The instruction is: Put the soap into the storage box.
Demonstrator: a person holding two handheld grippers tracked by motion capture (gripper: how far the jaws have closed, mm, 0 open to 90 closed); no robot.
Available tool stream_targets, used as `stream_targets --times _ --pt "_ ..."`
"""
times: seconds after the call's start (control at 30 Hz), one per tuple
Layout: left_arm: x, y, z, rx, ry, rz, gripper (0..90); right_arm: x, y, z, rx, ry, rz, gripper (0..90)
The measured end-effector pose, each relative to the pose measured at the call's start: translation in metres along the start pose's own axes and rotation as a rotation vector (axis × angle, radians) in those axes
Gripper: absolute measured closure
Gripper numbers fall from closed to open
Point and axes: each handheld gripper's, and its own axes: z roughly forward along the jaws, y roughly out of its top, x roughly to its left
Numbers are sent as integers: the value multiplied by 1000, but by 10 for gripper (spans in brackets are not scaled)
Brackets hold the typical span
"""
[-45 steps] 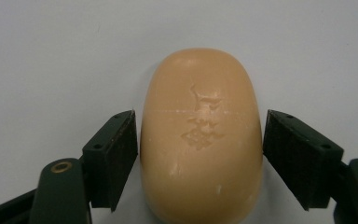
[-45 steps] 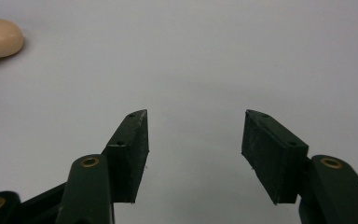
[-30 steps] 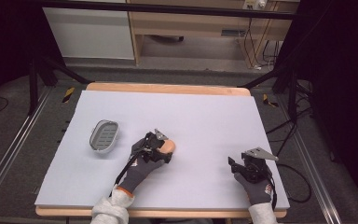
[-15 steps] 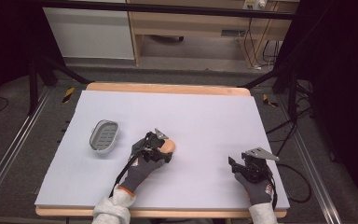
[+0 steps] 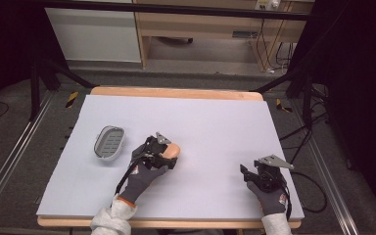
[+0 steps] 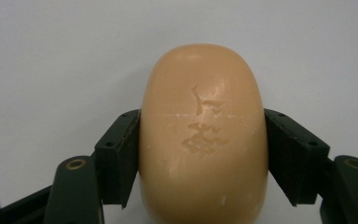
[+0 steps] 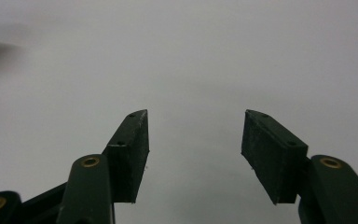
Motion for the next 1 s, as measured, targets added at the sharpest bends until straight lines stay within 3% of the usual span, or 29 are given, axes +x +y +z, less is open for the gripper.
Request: stream_targets --times 0.5,1.0 --pt "15 -9 -33 -27 16 -6 319 1 0 0 2 0 2 414" --pt "33 -23 -57 -62 27 -50 319 1 -1 0 5 0 0 413"
